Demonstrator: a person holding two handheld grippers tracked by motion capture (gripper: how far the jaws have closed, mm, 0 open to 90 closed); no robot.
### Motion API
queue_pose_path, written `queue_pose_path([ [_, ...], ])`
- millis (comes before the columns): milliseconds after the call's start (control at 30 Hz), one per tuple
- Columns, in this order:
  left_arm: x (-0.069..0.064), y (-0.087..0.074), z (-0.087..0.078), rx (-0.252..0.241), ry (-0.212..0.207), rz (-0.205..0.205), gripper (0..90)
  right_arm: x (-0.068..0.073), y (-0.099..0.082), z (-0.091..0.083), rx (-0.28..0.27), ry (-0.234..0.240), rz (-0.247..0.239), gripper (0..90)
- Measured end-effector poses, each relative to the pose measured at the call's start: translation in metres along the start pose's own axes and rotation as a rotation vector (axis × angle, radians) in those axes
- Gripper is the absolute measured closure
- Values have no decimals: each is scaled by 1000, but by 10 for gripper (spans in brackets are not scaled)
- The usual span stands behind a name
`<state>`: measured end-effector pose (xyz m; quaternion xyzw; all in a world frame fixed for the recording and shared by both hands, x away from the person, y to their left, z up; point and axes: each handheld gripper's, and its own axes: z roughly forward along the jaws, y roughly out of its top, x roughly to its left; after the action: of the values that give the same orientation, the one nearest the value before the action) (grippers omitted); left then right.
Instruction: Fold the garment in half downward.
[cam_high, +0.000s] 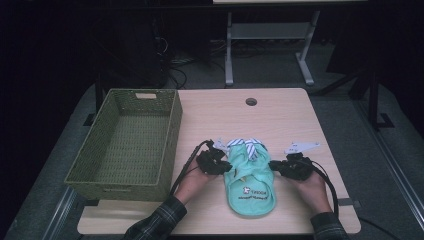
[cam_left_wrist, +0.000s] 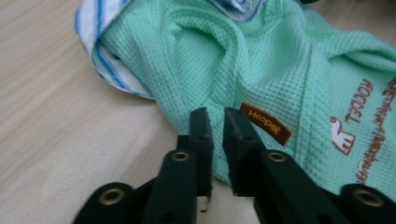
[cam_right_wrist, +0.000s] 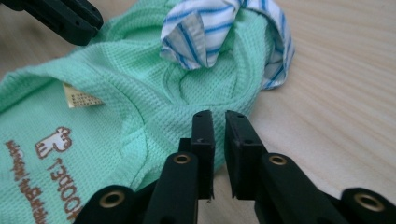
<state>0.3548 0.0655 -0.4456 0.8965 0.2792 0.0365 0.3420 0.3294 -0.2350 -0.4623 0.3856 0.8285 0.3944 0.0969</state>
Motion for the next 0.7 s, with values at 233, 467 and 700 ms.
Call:
queue_pose_path([
  [233,9,5,-5,-23,-12,-36,557,-3,4,-8,-24,13,21,707],
  [467,23,17,-12,-42,42,-36,527,-18,23,-14,-35,18,39,648],
  [700,42,23,-11,-57,85,-78,511,-32,41,-6,-45,12,57,614],
])
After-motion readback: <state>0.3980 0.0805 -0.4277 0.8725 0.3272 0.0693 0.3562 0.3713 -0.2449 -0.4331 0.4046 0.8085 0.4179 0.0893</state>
